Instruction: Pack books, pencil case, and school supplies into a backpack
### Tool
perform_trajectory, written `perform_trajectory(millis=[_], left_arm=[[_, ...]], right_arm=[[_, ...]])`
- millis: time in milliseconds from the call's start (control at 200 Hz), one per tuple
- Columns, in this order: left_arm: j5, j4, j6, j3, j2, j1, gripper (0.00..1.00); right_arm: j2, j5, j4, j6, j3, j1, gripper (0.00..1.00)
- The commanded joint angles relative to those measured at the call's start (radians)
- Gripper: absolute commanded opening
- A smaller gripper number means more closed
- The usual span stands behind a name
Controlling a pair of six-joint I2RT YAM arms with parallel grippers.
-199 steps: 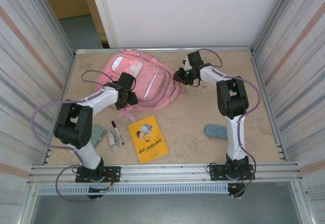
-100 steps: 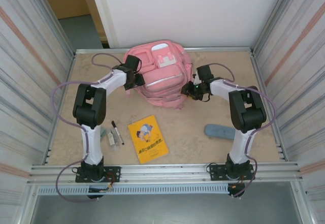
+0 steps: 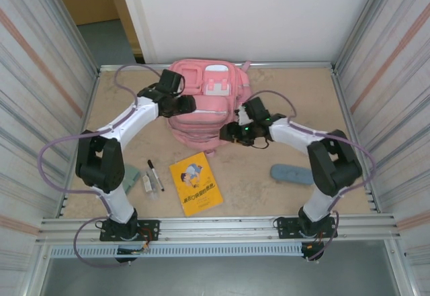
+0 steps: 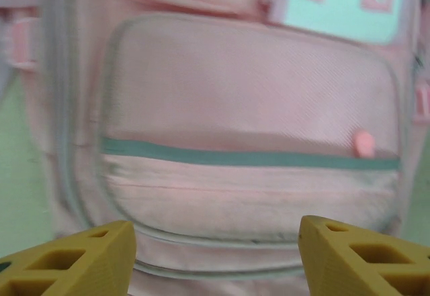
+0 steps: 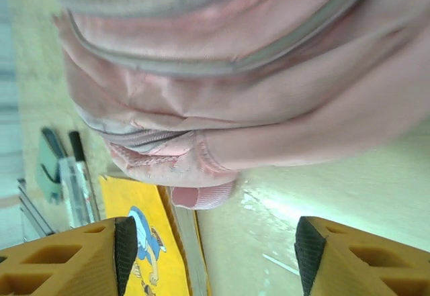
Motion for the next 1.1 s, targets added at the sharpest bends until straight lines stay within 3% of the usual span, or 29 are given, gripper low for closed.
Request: perform_trajectory(millis=[0, 80, 175, 281, 431, 536, 692, 757, 837, 957, 1052, 1097], left_arm=[[0.043, -0.028, 0.149, 0.079, 0.089, -0.094, 0.65], [0.029, -0.069, 0.216, 0.185, 0.163, -0.153, 0.67], [-0.026, -0.069, 0.254, 0.287, 0.25, -0.214, 0.77], [-0.111, -0.099, 0.263, 0.43, 0.385, -0.264, 0.79], [-0.42, -0.21, 0.143, 0.596, 0.534, -0.294, 0.79], [-0.557, -0.276, 0.038, 0.645, 0.588, -0.29, 0.76], [-0.474, -0.222, 0.038, 0.63, 0.616, -0.288, 0.7], [-0.439, -0.229, 0.037, 0.653, 0.646, -0.288, 0.64], [-0.432, -0.252, 0.032, 0.677, 0.667, -0.287, 0.36], [-0.427, -0.226, 0.137, 0.673, 0.636, -0.295, 0.0], [-0.436, -0.225, 0.222, 0.643, 0.557, -0.3, 0.0], [-0.43, -0.196, 0.263, 0.599, 0.503, -0.298, 0.0]], right_arm=[[-0.136, 0.058, -0.031, -0.036, -0.056, -0.125, 0.66], [-0.246, 0.17, -0.053, -0.019, -0.127, -0.219, 0.69], [-0.37, 0.257, -0.053, -0.008, -0.21, -0.326, 0.72], [-0.49, 0.348, -0.074, -0.008, -0.268, -0.377, 0.74], [-0.598, 0.38, -0.073, -0.009, -0.317, -0.378, 0.77], [-0.633, 0.381, -0.105, -0.016, -0.324, -0.375, 0.76], [-0.657, 0.374, -0.11, -0.028, -0.34, -0.374, 0.77], [-0.658, 0.372, -0.112, -0.024, -0.341, -0.374, 0.76], [-0.658, 0.357, -0.098, -0.017, -0.344, -0.372, 0.75], [-0.633, 0.325, -0.087, -0.056, -0.327, -0.366, 0.72], [-0.586, 0.277, -0.038, -0.128, -0.325, -0.345, 0.74], [-0.547, 0.205, 0.051, -0.251, -0.347, -0.301, 0.76]])
